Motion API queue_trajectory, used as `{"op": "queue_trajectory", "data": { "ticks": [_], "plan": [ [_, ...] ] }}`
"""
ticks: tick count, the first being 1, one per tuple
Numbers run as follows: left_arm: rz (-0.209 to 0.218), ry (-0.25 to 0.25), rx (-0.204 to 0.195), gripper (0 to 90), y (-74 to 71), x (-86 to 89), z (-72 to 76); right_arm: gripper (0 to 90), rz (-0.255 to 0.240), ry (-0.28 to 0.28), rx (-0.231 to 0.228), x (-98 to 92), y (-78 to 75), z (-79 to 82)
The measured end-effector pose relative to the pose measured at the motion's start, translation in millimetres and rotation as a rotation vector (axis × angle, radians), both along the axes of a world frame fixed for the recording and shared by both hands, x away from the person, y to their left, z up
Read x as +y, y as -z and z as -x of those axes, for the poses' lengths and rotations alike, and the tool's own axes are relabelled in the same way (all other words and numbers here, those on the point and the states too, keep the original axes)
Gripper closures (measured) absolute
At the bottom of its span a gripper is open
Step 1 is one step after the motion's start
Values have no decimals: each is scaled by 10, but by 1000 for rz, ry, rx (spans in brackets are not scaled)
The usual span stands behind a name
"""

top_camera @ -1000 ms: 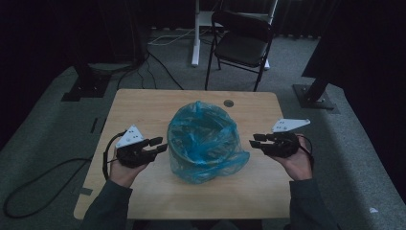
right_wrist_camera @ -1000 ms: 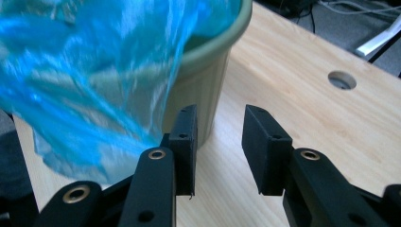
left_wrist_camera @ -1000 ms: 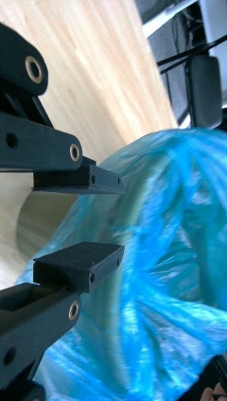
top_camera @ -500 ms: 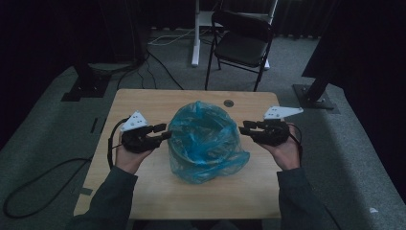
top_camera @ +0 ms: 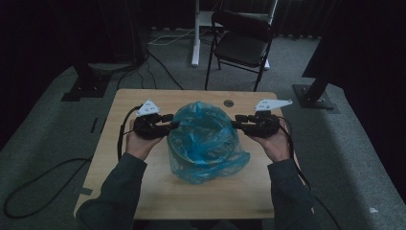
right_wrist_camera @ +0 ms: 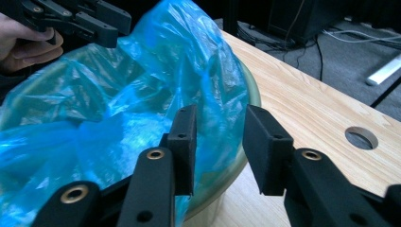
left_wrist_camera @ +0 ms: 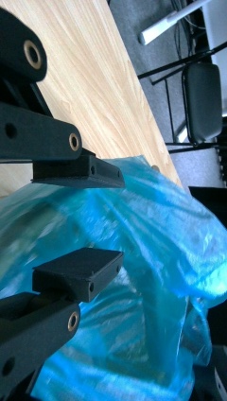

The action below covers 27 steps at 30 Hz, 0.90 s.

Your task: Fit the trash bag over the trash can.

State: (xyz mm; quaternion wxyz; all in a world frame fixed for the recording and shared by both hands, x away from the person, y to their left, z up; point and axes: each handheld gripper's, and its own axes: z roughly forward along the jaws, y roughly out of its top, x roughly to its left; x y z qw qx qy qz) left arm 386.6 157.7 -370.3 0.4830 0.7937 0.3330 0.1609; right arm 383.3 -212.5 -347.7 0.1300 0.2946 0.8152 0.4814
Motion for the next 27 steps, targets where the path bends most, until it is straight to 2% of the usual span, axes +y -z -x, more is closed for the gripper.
{"op": "queue_trajectory", "data": {
  "ticks": [5, 8, 13, 19, 23, 27],
  "plan": [
    [-18, -16, 19, 591, 27, -67, -128, 839, 34, 7, 16, 11, 29, -96],
    [-25, -25, 28, 615, 45, -87, -185, 892, 54, 26, 13, 7, 43, -144],
    [-17, -34, 44, 663, 84, -84, -245, 900, 57, 72, 2, -31, 47, -210],
    [16, -35, 49, 737, 91, -64, -305, 899, 74, 118, -9, -55, 52, -270],
    [6, -39, 36, 782, 60, -99, -341, 899, 72, 142, -11, -65, 56, -311],
    [37, -43, 27, 810, 17, -109, -390, 899, 70, 153, -15, -67, 65, -342]
  ]
}}
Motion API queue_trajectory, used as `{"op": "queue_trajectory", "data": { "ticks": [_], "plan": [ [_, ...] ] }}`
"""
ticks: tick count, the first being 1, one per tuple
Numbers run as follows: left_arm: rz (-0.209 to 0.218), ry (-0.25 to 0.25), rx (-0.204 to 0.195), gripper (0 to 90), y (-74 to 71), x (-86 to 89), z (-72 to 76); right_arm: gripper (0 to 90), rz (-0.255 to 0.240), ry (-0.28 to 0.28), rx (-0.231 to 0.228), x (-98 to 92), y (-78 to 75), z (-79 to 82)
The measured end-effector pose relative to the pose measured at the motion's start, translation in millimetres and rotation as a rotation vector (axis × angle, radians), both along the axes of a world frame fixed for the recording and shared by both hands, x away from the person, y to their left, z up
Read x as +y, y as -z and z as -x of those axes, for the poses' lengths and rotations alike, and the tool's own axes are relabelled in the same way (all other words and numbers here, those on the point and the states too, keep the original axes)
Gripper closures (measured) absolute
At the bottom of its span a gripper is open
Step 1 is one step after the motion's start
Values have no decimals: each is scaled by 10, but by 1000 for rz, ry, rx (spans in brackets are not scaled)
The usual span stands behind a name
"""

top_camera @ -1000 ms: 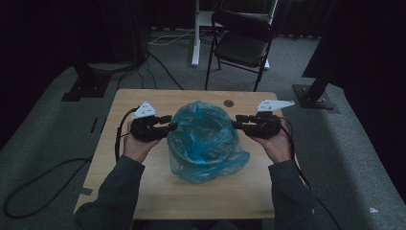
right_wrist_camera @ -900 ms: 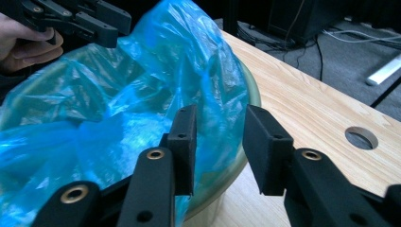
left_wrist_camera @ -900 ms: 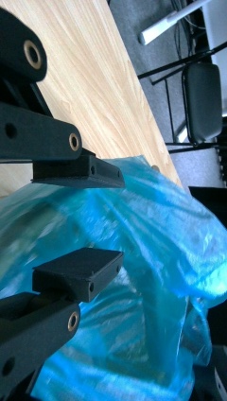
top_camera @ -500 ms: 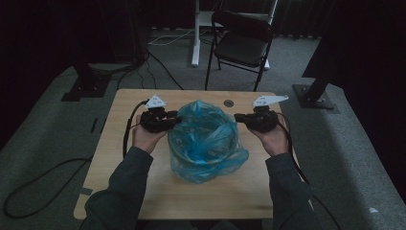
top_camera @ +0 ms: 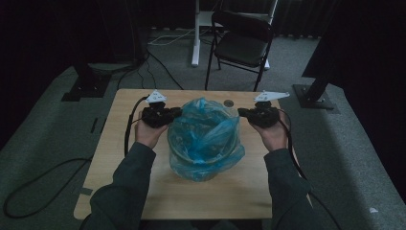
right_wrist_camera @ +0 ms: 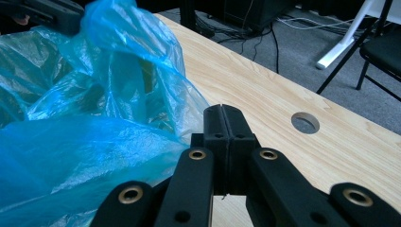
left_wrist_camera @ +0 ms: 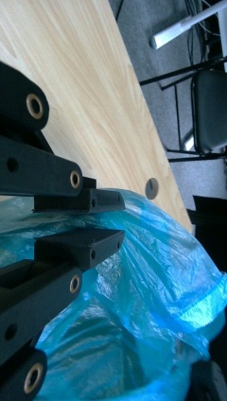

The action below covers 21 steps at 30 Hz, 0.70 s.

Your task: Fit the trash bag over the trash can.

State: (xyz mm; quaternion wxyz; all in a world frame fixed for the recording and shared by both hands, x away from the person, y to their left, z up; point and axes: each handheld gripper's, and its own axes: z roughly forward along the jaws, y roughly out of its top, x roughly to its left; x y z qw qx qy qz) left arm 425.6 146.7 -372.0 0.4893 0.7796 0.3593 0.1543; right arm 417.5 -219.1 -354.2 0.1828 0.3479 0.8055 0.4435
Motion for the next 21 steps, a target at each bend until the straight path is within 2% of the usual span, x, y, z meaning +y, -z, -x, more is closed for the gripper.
{"op": "queue_trajectory", "data": {
  "ticks": [5, 8, 14, 18, 21],
  "plan": [
    [6, -26, -1, 862, -26, -12, -90, 899, 5, 13, 3, 15, 23, -39],
    [7, -32, 17, 895, -1, -18, -162, 900, 15, 18, 12, 28, 48, -71],
    [-8, -34, 63, 897, 125, -32, -262, 900, 44, 26, 39, 73, 121, -147],
    [11, -39, 89, 897, 189, -12, -304, 900, 77, 28, 55, 117, 189, -194],
    [24, -34, 102, 897, 230, 1, -320, 900, 71, 31, 83, 118, 263, -221]
  ]
}}
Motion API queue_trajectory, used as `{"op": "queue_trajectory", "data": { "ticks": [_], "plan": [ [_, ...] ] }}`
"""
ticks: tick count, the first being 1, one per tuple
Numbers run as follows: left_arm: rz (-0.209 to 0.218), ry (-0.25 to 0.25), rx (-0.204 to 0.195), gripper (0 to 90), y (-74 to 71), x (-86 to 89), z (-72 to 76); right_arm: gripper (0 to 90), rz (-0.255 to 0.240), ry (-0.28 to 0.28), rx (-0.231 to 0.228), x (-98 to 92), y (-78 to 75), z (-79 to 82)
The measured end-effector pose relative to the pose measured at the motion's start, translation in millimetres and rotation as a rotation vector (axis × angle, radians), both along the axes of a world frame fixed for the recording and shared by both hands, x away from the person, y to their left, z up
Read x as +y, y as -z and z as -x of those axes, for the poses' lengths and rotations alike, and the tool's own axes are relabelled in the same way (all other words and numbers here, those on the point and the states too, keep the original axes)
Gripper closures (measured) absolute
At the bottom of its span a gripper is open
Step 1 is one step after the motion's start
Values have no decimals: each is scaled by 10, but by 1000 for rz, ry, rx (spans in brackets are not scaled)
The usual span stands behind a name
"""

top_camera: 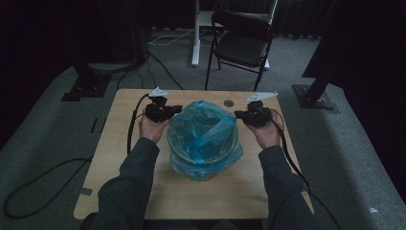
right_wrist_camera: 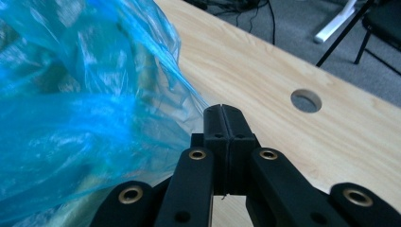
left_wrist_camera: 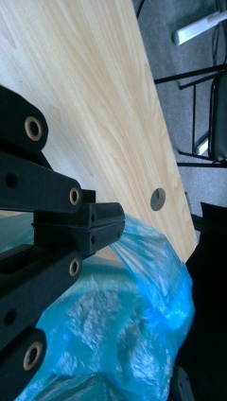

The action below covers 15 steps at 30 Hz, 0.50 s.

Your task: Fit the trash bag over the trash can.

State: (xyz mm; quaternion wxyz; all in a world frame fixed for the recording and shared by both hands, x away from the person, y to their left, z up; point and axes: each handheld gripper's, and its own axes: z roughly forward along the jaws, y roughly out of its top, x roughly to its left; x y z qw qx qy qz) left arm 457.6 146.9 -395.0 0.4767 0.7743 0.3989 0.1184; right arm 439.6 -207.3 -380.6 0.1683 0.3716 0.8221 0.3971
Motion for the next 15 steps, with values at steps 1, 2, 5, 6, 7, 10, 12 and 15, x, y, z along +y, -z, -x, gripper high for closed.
{"op": "queue_trajectory", "data": {
  "ticks": [1, 2, 5, 6, 7, 10, 12, 15],
  "plan": [
    [5, 1, 3, 897, 10, 3, -5, 900, -3, -1, 8, -5, 29, -8],
    [8, -1, 7, 897, 18, 3, -10, 900, -7, -1, 16, -9, 55, -15],
    [6, -12, 21, 898, 59, 20, -29, 900, 7, 11, 32, -15, 114, -28],
    [11, -13, 27, 898, 79, 32, -33, 900, 6, 11, 38, -23, 137, -29],
    [13, -14, 33, 898, 101, 40, -37, 900, 4, 11, 43, -28, 152, -26],
    [14, -14, 48, 898, 167, 49, -36, 900, 5, 10, 54, -41, 189, -13],
    [12, -13, 54, 898, 200, 41, -33, 900, 12, 10, 63, -38, 221, -15],
    [12, -10, 63, 898, 239, 28, -26, 900, 19, 11, 77, -36, 281, -21]
  ]
}}
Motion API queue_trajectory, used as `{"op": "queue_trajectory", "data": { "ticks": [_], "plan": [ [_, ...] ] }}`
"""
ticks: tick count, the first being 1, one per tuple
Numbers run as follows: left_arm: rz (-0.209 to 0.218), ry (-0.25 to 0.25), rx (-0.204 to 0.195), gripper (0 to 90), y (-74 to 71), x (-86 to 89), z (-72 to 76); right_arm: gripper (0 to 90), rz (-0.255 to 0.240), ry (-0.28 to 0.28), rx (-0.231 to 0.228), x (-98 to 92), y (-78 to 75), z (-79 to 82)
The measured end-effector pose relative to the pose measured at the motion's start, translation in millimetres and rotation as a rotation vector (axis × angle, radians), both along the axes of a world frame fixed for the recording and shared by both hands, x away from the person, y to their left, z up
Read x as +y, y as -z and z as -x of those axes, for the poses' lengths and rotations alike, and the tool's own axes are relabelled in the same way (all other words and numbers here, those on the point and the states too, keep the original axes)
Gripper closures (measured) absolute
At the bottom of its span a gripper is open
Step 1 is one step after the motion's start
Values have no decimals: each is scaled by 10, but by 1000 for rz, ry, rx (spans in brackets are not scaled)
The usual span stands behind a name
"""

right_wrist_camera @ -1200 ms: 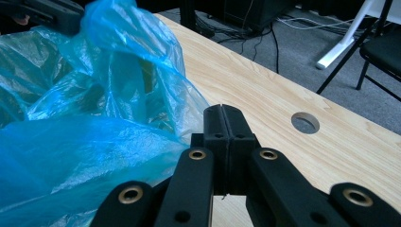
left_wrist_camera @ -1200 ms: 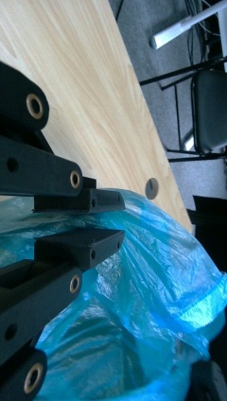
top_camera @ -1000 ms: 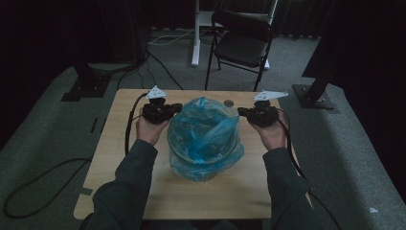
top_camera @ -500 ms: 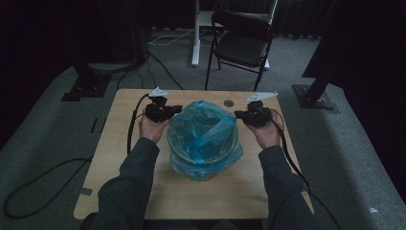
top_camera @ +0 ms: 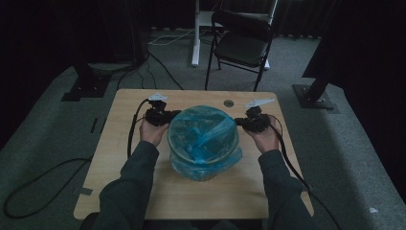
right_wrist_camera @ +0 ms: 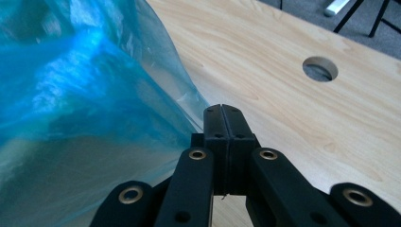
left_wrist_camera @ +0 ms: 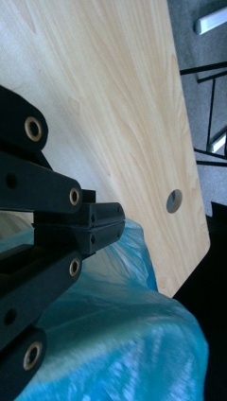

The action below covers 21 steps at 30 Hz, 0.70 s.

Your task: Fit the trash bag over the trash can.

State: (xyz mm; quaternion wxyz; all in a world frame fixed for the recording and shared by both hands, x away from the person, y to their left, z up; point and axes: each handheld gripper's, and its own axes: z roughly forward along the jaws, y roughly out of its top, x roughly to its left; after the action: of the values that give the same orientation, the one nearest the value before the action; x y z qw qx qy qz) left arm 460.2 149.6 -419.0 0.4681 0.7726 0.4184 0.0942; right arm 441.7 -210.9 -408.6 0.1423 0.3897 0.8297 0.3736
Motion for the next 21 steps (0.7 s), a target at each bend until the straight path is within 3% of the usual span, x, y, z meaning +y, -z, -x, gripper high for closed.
{"op": "queue_trajectory", "data": {
  "ticks": [16, 21],
  "plan": [
    [8, 13, 31, 898, 159, -43, 34, 900, -1, 26, 79, -62, 269, 2],
    [26, -7, 14, 897, 102, -3, 48, 865, -19, 22, 61, -92, 239, 36]
  ]
}}
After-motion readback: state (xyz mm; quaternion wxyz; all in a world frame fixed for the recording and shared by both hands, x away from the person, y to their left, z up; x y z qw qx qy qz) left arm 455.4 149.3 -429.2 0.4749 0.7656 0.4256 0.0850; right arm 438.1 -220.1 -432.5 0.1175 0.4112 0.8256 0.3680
